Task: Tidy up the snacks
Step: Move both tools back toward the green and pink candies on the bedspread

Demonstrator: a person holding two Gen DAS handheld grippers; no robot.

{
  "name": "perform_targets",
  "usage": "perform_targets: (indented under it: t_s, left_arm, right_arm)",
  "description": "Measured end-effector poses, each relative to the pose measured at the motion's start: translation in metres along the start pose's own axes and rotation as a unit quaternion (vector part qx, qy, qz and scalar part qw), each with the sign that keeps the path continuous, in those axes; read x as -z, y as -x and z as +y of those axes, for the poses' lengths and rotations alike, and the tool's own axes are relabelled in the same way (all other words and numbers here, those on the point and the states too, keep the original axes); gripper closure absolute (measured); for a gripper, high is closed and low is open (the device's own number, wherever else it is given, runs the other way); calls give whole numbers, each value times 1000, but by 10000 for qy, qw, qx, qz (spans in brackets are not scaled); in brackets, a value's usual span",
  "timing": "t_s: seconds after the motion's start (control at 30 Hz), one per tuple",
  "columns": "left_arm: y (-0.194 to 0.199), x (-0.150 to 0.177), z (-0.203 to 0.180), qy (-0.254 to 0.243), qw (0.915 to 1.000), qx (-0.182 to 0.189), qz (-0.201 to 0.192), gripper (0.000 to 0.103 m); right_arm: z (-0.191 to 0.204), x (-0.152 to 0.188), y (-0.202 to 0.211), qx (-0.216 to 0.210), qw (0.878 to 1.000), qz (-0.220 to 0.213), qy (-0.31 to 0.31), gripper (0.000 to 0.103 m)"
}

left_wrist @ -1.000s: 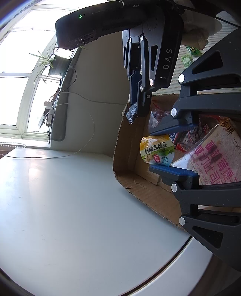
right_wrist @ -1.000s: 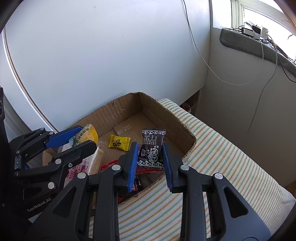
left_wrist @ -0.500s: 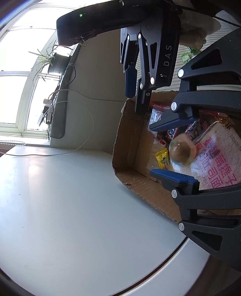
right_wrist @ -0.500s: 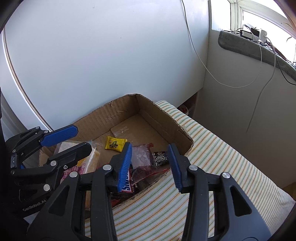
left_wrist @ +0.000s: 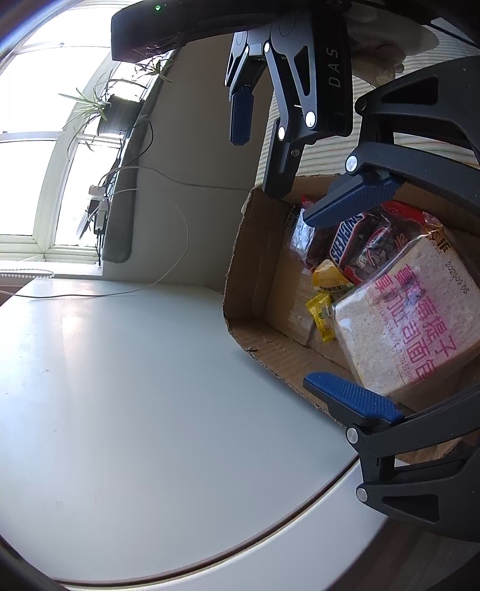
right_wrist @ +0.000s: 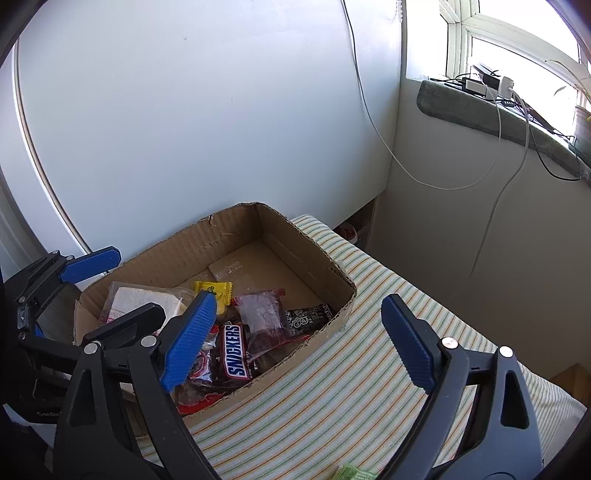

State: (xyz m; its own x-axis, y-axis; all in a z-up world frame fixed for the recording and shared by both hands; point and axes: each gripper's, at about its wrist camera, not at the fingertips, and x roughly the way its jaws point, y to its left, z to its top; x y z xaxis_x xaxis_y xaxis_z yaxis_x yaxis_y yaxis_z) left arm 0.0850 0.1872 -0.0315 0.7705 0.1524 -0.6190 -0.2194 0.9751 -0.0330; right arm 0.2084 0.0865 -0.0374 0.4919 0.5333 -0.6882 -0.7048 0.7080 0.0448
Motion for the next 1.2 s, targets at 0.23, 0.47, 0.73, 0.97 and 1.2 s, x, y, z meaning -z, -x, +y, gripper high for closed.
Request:
perform_targets:
  t_s: [0.23, 0.47, 0.73, 0.97, 1.2]
  left_arm:
    - [10, 3, -1, 25, 10000, 0, -49, 22]
    - [24, 5, -7, -5, 9999, 49, -144, 22]
    - [40, 6, -14, -22, 9996, 103, -246, 22]
    - [50, 11, -27, -58, 9993, 204, -293, 22]
    - [53, 14, -52, -182, 9982, 458, -354, 22]
  right_arm:
    - [-1, 5, 10, 65, 10000, -21, -39, 10]
    - [0, 10, 28, 126, 9999, -113, -16, 10]
    - [-2, 20, 52, 184, 9996, -202, -38, 10]
    - [-12, 34, 78, 212, 9992, -322, -86, 10]
    - [-35, 57, 105, 282, 9989, -329, -203, 10]
